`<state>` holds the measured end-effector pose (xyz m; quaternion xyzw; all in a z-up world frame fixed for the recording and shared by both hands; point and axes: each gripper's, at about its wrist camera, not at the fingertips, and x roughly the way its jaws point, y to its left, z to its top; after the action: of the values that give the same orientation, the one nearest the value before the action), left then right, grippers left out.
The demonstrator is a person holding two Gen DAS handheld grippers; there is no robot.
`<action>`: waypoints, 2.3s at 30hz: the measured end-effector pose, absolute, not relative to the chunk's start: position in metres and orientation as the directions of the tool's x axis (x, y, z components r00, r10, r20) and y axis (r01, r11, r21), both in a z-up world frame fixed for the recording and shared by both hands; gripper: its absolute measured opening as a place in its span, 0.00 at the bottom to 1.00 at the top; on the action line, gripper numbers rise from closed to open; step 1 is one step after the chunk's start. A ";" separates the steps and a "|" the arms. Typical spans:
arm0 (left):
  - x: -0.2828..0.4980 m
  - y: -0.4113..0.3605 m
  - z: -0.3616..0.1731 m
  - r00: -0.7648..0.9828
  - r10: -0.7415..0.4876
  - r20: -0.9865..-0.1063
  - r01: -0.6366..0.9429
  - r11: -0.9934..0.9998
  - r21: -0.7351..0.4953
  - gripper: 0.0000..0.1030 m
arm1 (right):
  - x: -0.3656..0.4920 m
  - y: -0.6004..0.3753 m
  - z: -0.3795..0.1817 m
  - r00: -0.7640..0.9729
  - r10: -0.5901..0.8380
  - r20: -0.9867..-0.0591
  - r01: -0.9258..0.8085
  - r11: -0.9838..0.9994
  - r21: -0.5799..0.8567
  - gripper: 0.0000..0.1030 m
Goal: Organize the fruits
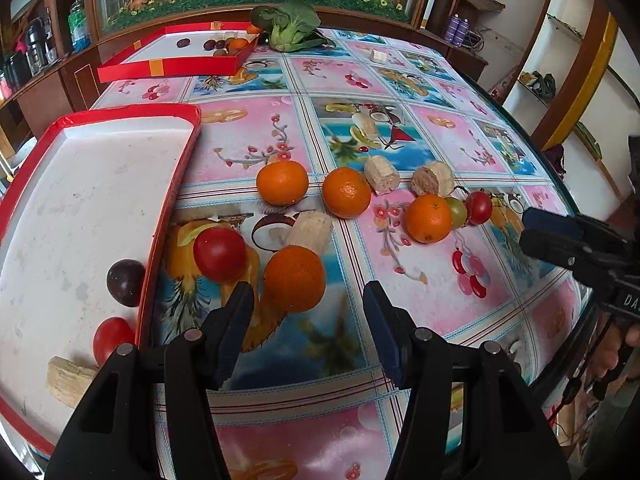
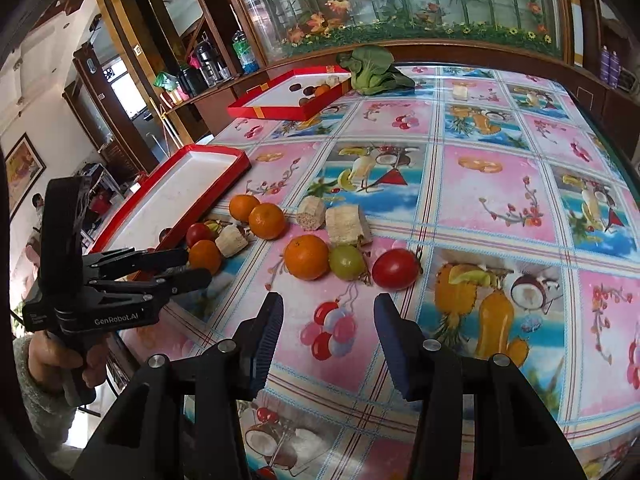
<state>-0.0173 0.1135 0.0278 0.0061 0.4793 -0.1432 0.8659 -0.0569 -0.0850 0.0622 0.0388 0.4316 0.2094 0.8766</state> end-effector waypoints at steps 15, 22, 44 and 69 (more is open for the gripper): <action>-0.004 0.117 0.015 0.469 -0.213 -0.857 0.246 0.964 -0.105 0.37 | 0.024 -0.045 0.050 0.503 0.283 -0.817 -0.366 0.926 0.096 0.44; -0.006 0.111 0.015 0.480 -0.210 -0.852 0.280 0.957 -0.078 0.30 | 0.035 -0.042 0.031 0.463 0.262 -0.847 -0.351 0.931 0.096 0.30; -0.052 0.155 0.042 0.503 -0.300 -0.811 0.231 0.950 -0.208 0.30 | -0.008 -0.022 0.077 0.527 0.370 -0.766 -0.420 0.896 0.144 0.28; -0.013 0.261 0.052 0.530 -0.184 -0.828 0.066 0.982 -0.176 0.30 | 0.001 0.055 0.091 0.375 0.584 -0.720 -0.598 0.746 0.293 0.28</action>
<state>-0.0125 0.2612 0.0523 -0.0613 0.4792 -0.0717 0.8726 0.0009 0.0549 0.0913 -0.0083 0.4307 0.3564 0.8291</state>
